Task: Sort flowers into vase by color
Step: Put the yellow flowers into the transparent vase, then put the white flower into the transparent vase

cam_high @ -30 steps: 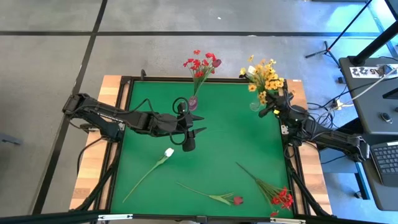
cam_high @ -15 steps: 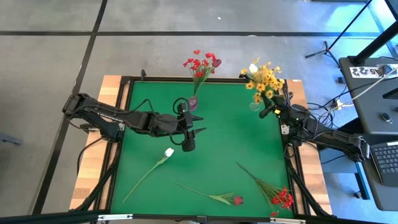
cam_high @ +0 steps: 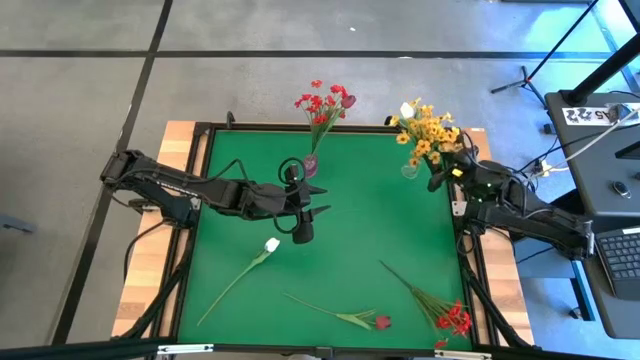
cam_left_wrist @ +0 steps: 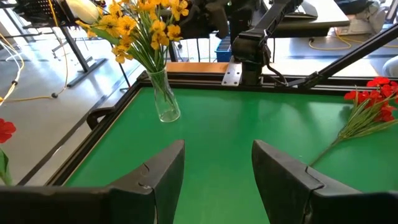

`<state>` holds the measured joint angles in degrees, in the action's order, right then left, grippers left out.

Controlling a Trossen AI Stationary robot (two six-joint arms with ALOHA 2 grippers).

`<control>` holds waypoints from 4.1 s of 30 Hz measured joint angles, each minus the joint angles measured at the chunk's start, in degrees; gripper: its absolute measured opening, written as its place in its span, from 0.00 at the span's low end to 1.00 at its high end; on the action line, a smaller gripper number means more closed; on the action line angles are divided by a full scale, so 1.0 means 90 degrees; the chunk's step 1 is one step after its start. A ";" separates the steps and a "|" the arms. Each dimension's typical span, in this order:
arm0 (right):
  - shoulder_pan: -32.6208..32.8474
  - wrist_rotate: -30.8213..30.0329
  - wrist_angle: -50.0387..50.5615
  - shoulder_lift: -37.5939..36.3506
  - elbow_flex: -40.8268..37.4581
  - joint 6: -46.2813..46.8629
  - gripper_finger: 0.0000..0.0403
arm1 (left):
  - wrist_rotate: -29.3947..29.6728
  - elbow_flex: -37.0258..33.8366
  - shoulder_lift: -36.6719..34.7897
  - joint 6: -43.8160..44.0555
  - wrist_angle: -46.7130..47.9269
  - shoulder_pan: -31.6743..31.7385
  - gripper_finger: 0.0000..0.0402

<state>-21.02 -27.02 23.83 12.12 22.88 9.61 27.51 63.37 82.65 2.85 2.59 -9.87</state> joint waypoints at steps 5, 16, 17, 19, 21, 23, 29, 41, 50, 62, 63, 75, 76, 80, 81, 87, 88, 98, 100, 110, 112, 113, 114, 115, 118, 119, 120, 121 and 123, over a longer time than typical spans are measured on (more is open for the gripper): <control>0.0000 0.0533 0.0586 0.0000 0.0345 0.0580 0.57 | 0.0000 0.0000 0.0000 0.0035 0.0029 0.0000 0.45; 0.0000 0.1636 0.1761 0.0002 0.1087 0.1439 0.56 | 0.0002 0.0000 -0.0002 0.0317 0.0477 0.0041 0.45; 0.0000 0.1732 0.1764 0.0000 0.1134 0.1514 0.56 | 0.0001 0.0000 -0.0005 0.0365 0.0596 0.0041 0.45; 0.0000 0.1963 0.1768 0.0000 0.1208 0.1585 0.56 | -0.0001 0.0000 -0.0005 0.0523 0.0845 0.0041 0.45; 0.0000 0.2291 0.1783 0.0002 0.1279 0.1602 0.56 | -0.0005 0.0000 -0.0005 0.0744 0.1157 0.0041 0.45; 0.0000 0.2634 0.1774 0.0000 0.1333 0.1622 0.56 | -0.0010 0.0000 -0.0005 0.1017 0.1528 0.0018 0.45; 0.0000 0.3620 0.1766 0.0001 0.1376 0.1741 0.56 | -0.0032 0.0000 -0.0005 0.1870 0.2629 -0.0240 0.45; 0.0001 0.4825 0.1581 0.0000 0.1376 0.1744 0.56 | -0.0228 0.0000 -0.0005 0.3512 0.3962 -0.1147 0.45; 0.0002 0.5967 -0.0139 0.0000 0.1376 0.1723 0.56 | -0.0488 0.0000 -0.0005 0.5305 0.5053 -0.1893 0.45; 0.0004 0.3778 -0.1169 0.0431 0.1342 0.0717 0.56 | -0.0676 -0.0859 0.0068 0.7426 0.5162 -0.2517 0.45; 0.0005 0.3779 -0.1353 0.0502 0.1342 0.0713 0.56 | -0.0788 -0.0973 0.0068 0.7584 0.5163 -0.2539 0.45; 0.0007 0.3049 -0.2470 0.1464 0.1347 0.0789 0.56 | -0.1334 -0.1799 0.0070 0.8696 0.4519 -0.3130 0.45; 0.0007 0.3007 -0.2524 0.1574 0.1347 0.0791 0.56 | -0.1362 -0.1806 0.0070 0.8701 0.4455 -0.3186 0.45; 0.0007 0.2991 -0.2760 0.1953 0.1409 0.0787 0.56 | -0.1446 -0.1809 0.0070 0.8992 0.4474 -0.3360 0.45; 0.0011 0.2957 -0.2762 0.2043 0.1466 0.0766 0.56 | -0.1488 -0.1809 0.0070 0.9028 0.4506 -0.3377 0.45; 0.0733 0.2070 -0.2795 0.2676 0.1977 0.0380 0.56 | -0.1503 -0.1809 0.0070 0.9146 0.4565 -0.3403 0.45; 0.0931 0.1850 -0.2750 0.2793 0.2081 0.0225 0.56 | -0.1503 -0.1809 0.0091 0.9146 0.4562 -0.3402 0.45; 0.2379 -0.0514 -0.1337 0.3507 0.2564 -0.0315 0.56 | -0.1840 -0.1821 0.0492 0.9190 0.4488 -0.3459 0.45; 0.2504 -0.0548 -0.1331 0.3512 0.2571 -0.0285 0.56 | -0.1853 -0.1821 0.0592 0.9190 0.4482 -0.3454 0.45; 0.2936 -0.0489 -0.1281 0.3517 0.2571 -0.0235 0.56 | -0.1788 -0.1811 0.1077 0.8966 0.4514 -0.3211 0.45; 0.2922 -0.0389 -0.1265 0.3517 0.2571 -0.0230 0.56 | -0.1756 -0.1802 0.1105 0.8863 0.4534 -0.3141 0.45; 0.2922 -0.0365 -0.1258 0.3517 0.2571 -0.0227 0.56 | -0.1761 -0.1802 0.1107 0.8805 0.4538 -0.3099 0.44; 0.2922 -0.0318 -0.1257 0.3517 0.2571 -0.0220 0.56 | -0.1770 -0.1802 0.1107 0.8760 0.4546 -0.3052 0.43; 0.2922 -0.0306 -0.1250 0.3517 0.2571 -0.0208 0.56 | -0.1781 -0.1802 0.1107 0.8694 0.4544 -0.3012 0.41; 0.2922 -0.0271 -0.1238 0.3517 0.2571 -0.0088 0.56 | -0.1744 -0.1808 0.1116 0.8614 0.4556 -0.2947 0.34; 0.2922 -0.0271 -0.1235 0.3517 0.2571 -0.0083 0.56 | -0.1741 -0.1809 0.1118 0.8613 0.4568 -0.2926 0.31; 0.2922 -0.0270 -0.1223 0.3517 0.2571 -0.0081 0.56 | -0.1734 -0.1811 0.1119 0.8572 0.4571 -0.2902 0.27; 0.2922 -0.0271 -0.1195 0.3517 0.2571 -0.0075 0.56 | -0.1731 -0.1812 0.1116 0.8503 0.4579 -0.2879 0.24; 0.2922 -0.0271 -0.1142 0.3517 0.2569 -0.0014 0.56 | -0.1674 -0.1824 0.1071 0.8413 0.4595 -0.2855 0.17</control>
<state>5.28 -29.45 13.55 43.77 46.00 9.48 12.44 46.96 92.29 78.57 43.94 -35.57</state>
